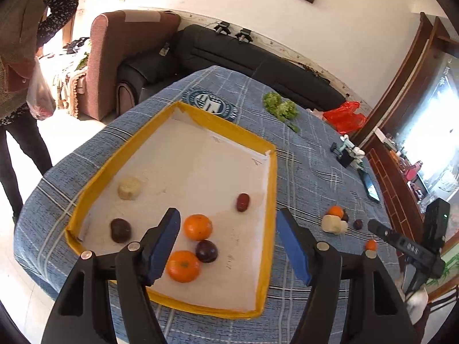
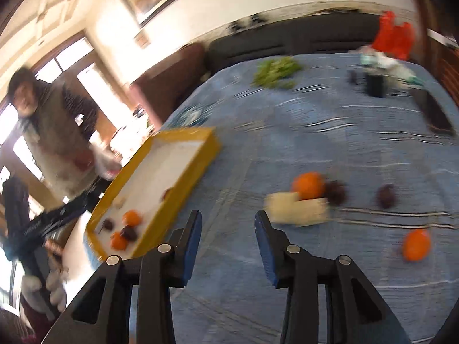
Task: Organize fruits
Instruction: 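Move right tool toward the banana chunks while left tool moves toward a beige slice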
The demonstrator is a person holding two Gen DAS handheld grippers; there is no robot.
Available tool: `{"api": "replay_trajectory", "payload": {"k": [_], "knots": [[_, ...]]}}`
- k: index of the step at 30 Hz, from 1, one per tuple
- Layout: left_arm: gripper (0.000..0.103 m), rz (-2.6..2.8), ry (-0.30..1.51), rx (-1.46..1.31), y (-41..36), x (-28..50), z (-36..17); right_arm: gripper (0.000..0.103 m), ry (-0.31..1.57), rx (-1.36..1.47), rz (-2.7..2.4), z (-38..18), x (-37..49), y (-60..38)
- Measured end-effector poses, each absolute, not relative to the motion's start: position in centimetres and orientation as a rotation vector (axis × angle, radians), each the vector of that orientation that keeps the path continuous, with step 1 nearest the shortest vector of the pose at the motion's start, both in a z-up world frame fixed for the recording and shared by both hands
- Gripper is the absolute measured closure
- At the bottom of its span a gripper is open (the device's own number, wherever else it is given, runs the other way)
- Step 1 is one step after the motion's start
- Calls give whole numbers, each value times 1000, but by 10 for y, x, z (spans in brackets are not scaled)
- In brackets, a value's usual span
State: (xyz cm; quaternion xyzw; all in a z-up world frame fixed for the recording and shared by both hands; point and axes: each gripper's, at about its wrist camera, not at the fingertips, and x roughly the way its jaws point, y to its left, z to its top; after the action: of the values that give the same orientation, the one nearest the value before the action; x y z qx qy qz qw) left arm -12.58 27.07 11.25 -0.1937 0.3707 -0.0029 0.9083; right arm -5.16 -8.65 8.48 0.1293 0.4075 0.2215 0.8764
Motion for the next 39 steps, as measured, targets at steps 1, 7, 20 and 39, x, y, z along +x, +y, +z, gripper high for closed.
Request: {"api": "replay_trajectory", "payload": {"k": [1, 7, 20, 39], "knots": [[34, -14, 764, -395, 267, -125, 113, 60, 845, 284, 424, 84, -49, -101], [34, -94, 795, -333, 230, -114, 105, 59, 883, 293, 370, 63, -39, -113], [34, -176, 851, -242, 173, -90, 92, 61, 935, 289, 344, 18, -5, -92], [34, -254, 903, -201, 128, -73, 71, 43, 901, -5, 478, 19, -25, -80]]}}
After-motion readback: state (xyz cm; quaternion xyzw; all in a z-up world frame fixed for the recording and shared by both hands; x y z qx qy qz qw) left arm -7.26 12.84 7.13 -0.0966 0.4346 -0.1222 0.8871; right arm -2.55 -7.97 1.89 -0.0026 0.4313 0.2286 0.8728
